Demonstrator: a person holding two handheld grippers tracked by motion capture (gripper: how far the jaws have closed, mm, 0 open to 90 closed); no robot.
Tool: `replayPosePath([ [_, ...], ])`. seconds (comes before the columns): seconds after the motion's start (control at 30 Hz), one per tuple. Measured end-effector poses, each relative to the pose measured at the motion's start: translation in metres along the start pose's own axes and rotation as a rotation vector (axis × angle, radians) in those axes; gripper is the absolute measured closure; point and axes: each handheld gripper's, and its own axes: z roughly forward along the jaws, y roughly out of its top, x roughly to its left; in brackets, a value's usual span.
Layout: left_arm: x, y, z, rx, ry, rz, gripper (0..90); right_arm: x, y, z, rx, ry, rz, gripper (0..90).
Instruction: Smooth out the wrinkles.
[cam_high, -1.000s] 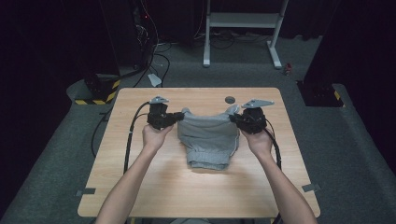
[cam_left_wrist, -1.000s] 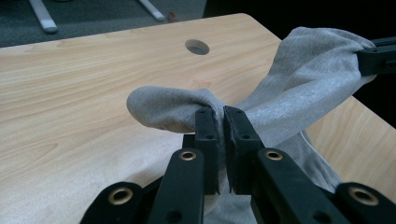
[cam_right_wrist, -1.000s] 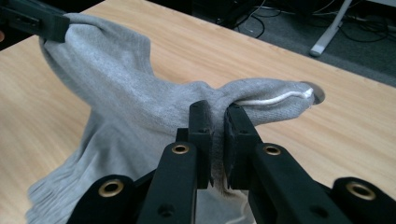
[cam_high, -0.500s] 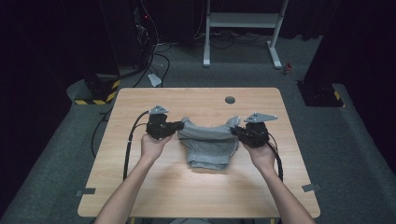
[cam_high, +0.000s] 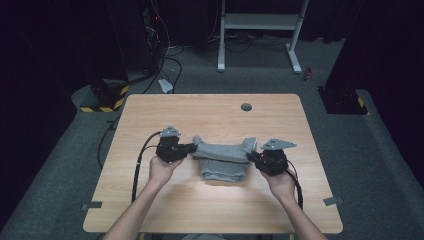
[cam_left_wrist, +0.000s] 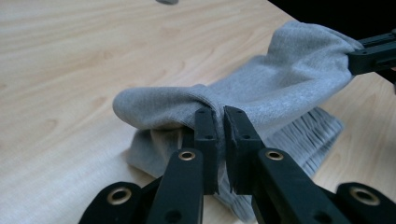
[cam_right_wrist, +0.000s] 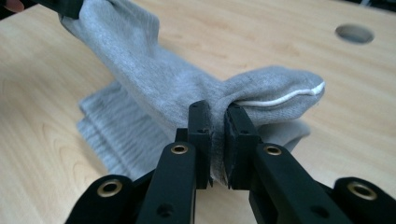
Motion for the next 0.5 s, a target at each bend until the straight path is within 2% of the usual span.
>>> replayPosePath([
  [0.03, -0.002, -0.004, 0.000, 0.004, -0.005, -0.005, 84.0, 0.001, -0.004, 0.000, 0.006, -0.002, -0.002, 82.3],
  [0.1, -0.007, -0.016, 0.002, 0.025, 0.000, 0.014, 83.9, 0.003, -0.017, 0.001, 0.022, 0.005, 0.015, 82.1],
  [0.13, -0.007, -0.016, 0.002, 0.025, 0.000, 0.014, 84.0, 0.003, -0.017, 0.001, 0.022, 0.005, 0.015, 82.1],
  [0.27, -0.012, -0.037, 0.007, 0.061, -0.013, 0.002, 83.9, 0.007, -0.037, 0.006, 0.054, 0.005, 0.015, 81.8],
  [0.4, -0.014, -0.047, 0.011, 0.082, -0.013, -0.005, 83.8, 0.010, -0.045, 0.008, 0.069, 0.011, 0.027, 81.8],
  [0.43, -0.016, -0.051, 0.014, 0.102, -0.006, 0.004, 83.8, 0.011, -0.048, 0.010, 0.079, 0.004, 0.009, 81.8],
  [0.5, -0.018, -0.054, 0.017, 0.109, -0.003, 0.006, 83.8, 0.012, -0.050, 0.011, 0.087, 0.002, 0.002, 81.7],
])
